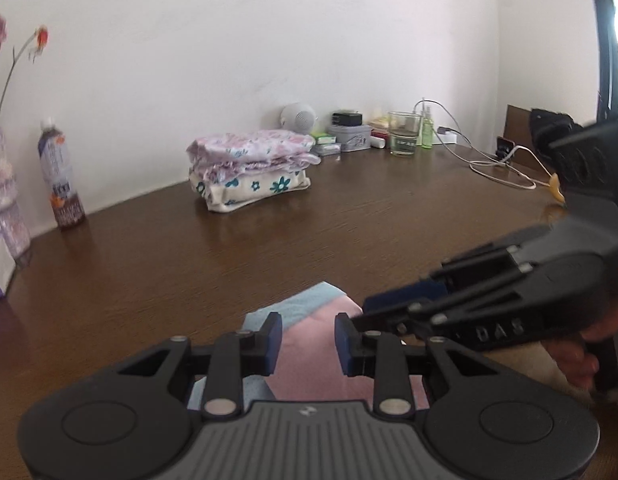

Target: Fold clothes

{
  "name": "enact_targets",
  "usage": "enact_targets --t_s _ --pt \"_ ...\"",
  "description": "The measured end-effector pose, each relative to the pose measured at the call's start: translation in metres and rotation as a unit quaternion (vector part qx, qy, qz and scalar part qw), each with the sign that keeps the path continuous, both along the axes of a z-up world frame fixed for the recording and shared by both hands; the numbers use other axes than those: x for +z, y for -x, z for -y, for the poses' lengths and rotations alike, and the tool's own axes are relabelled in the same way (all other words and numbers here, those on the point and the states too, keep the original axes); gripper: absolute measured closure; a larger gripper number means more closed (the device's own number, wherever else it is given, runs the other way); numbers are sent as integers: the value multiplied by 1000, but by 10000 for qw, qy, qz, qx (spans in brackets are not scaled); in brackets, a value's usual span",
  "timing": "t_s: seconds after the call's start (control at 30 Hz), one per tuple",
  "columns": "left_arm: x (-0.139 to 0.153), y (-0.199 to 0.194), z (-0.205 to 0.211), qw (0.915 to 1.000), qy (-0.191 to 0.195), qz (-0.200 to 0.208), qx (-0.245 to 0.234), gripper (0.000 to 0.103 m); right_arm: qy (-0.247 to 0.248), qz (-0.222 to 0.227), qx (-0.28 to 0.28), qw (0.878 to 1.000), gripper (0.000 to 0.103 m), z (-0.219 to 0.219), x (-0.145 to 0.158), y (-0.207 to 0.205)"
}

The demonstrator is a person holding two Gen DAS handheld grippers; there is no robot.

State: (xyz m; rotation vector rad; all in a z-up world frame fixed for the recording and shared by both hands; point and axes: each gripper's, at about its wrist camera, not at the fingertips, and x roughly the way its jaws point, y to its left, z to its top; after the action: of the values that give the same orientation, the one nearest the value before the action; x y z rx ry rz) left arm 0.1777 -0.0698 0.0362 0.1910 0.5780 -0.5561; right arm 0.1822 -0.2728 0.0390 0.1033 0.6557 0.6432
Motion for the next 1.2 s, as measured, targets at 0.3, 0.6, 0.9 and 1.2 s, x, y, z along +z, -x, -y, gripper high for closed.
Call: enact_targets --t_s 0.3,0.6,0.9,1.2 --pt "-9 -20 -18 9988 303 -303 229 80 -77 -118 -116 9998 78 3 -5 -10" --pt "7 36 -55 9958 741 -70 -526 64 -66 185 285 9994 72 20 19 31" --pt "-16 92 -39 9895 -450 85 -1369 66 1177 609 1046 9856 63 -5 15 82" --pt "-27 88 -21 9856 -994 351 -1319 93 1725 1081 1255 9710 57 -17 10 106"
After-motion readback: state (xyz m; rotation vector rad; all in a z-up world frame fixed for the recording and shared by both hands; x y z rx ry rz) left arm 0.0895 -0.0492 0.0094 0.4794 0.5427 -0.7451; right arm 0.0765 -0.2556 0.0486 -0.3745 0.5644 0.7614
